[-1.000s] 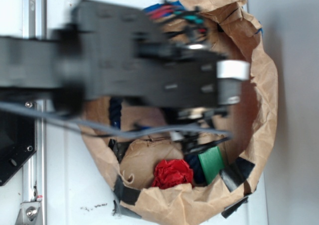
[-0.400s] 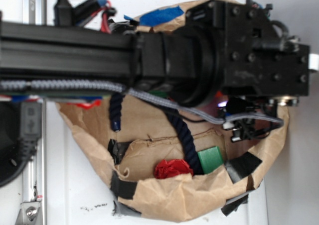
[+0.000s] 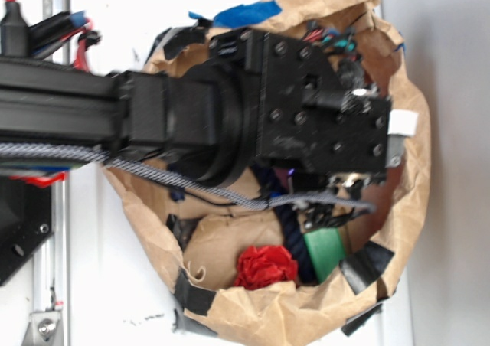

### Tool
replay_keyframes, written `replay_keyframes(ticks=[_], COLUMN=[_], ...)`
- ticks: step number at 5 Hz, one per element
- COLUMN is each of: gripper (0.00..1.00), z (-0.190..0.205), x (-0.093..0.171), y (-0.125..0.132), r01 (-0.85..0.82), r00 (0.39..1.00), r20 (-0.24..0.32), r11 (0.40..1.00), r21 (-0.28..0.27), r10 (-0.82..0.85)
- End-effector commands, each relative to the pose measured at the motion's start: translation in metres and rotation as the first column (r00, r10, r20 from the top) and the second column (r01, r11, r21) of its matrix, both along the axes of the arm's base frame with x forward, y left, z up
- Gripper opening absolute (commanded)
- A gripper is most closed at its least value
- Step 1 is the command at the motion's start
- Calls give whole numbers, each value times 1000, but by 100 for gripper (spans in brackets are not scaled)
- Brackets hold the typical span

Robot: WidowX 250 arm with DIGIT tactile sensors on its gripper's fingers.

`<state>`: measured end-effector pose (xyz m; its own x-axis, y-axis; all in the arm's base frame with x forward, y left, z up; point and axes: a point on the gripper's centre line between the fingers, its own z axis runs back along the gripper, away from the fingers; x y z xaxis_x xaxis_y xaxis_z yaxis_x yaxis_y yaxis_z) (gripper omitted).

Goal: Grab the carrot.

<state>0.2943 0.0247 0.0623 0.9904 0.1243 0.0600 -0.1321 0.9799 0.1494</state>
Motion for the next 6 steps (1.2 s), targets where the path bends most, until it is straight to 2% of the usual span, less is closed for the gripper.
replay_keyframes(ticks=[1,3,4,5,6], gripper=[100,100,100,100,0], z=[11,-4,-16,-27,-38], x=[17,27,27,17,22], y=[-1,1,0,-4,2], r01=[-15,-27,4,35,11], r00=[999,999,999,999,1000], r20=[52,18,35,24,6], r11=[1000,998,996,992,992], r21=[15,53,88,122,125], r10=[14,26,-7,-39,-12])
